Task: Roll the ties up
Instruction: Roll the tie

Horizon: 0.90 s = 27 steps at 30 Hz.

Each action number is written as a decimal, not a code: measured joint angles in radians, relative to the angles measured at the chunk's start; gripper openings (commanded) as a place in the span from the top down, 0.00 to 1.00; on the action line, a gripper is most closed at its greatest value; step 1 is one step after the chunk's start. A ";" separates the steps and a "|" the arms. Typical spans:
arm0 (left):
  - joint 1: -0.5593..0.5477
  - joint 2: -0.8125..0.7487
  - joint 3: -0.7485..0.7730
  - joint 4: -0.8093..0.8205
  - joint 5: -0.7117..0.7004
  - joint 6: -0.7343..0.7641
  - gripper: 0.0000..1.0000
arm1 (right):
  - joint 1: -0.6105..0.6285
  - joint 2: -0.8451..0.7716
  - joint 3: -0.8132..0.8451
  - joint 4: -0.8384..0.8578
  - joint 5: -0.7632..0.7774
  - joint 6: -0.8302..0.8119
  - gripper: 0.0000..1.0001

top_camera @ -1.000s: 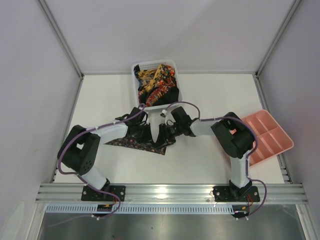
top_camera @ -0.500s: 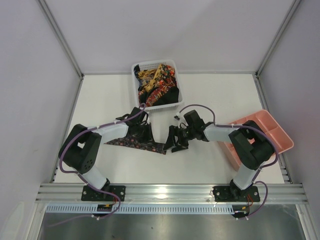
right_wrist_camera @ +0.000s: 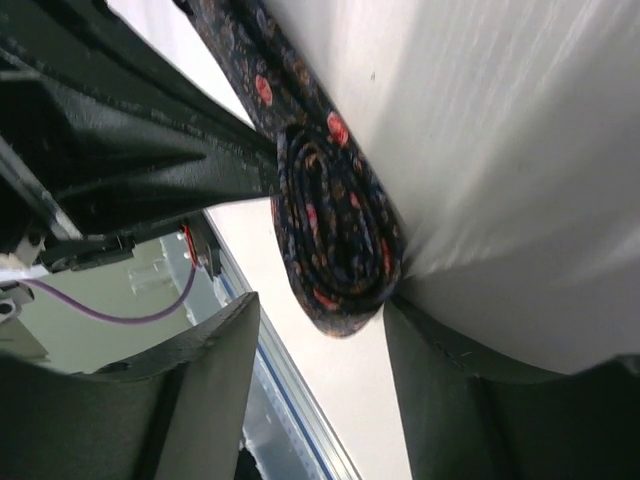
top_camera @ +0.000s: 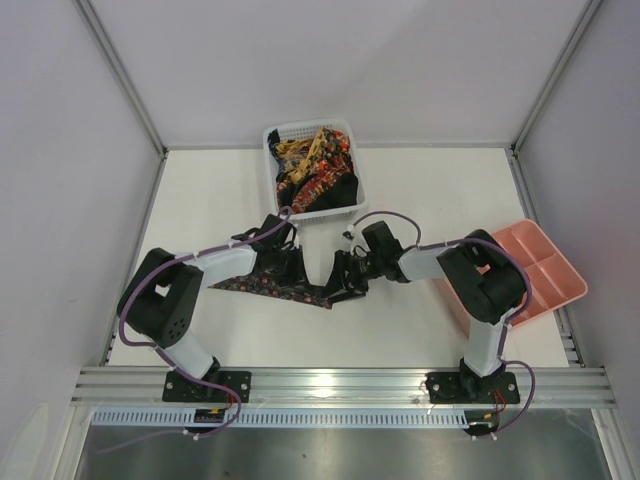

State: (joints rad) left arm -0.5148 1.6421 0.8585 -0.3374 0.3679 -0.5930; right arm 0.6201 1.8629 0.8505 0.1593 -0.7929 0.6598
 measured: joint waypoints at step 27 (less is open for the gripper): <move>-0.117 0.033 0.035 -0.025 -0.024 -0.001 0.94 | 0.018 -0.100 0.066 -0.266 0.084 0.019 1.00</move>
State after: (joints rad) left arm -0.6319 1.6752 0.8940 -0.3626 0.3435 -0.5938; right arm 0.6380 1.7630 0.9165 -0.1070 -0.7094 0.6788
